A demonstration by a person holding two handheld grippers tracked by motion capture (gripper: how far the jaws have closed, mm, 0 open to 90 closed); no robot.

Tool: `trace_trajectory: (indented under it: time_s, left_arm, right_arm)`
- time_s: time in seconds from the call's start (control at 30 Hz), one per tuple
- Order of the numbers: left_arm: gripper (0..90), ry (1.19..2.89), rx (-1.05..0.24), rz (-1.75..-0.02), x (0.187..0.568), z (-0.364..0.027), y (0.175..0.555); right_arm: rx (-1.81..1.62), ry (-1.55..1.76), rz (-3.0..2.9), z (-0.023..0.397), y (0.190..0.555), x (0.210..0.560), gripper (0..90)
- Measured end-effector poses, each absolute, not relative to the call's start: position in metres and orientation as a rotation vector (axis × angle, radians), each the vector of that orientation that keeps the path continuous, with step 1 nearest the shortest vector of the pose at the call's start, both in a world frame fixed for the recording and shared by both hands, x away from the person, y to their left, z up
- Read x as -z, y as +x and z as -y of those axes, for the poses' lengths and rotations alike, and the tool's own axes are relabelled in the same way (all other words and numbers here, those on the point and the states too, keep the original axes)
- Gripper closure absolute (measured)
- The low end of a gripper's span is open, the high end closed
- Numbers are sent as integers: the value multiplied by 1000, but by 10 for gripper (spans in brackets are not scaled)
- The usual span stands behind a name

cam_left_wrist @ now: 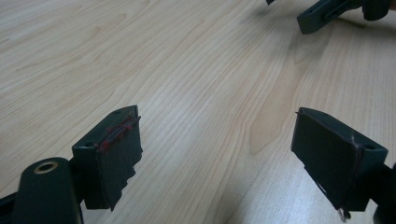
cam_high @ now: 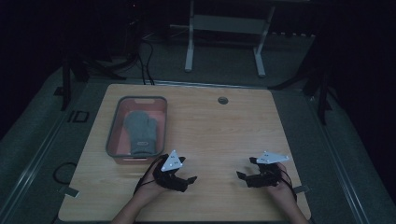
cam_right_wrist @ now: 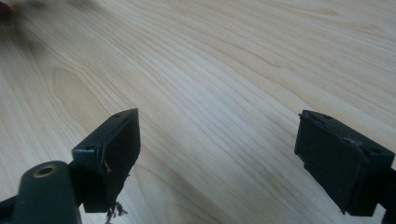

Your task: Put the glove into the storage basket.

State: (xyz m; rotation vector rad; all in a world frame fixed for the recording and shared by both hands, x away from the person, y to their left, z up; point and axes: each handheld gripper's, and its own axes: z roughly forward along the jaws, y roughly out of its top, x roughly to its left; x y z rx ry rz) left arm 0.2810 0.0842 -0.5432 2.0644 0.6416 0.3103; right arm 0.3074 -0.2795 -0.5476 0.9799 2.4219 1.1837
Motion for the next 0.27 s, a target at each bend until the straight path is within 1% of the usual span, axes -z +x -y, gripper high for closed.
trace_trajectory:
  time_s: [0.27]
  left_arm:
    - [163,2063,-306,-644,544,-84,281]
  right_arm:
    - [-1204,999,-2403,283,310,548,142]
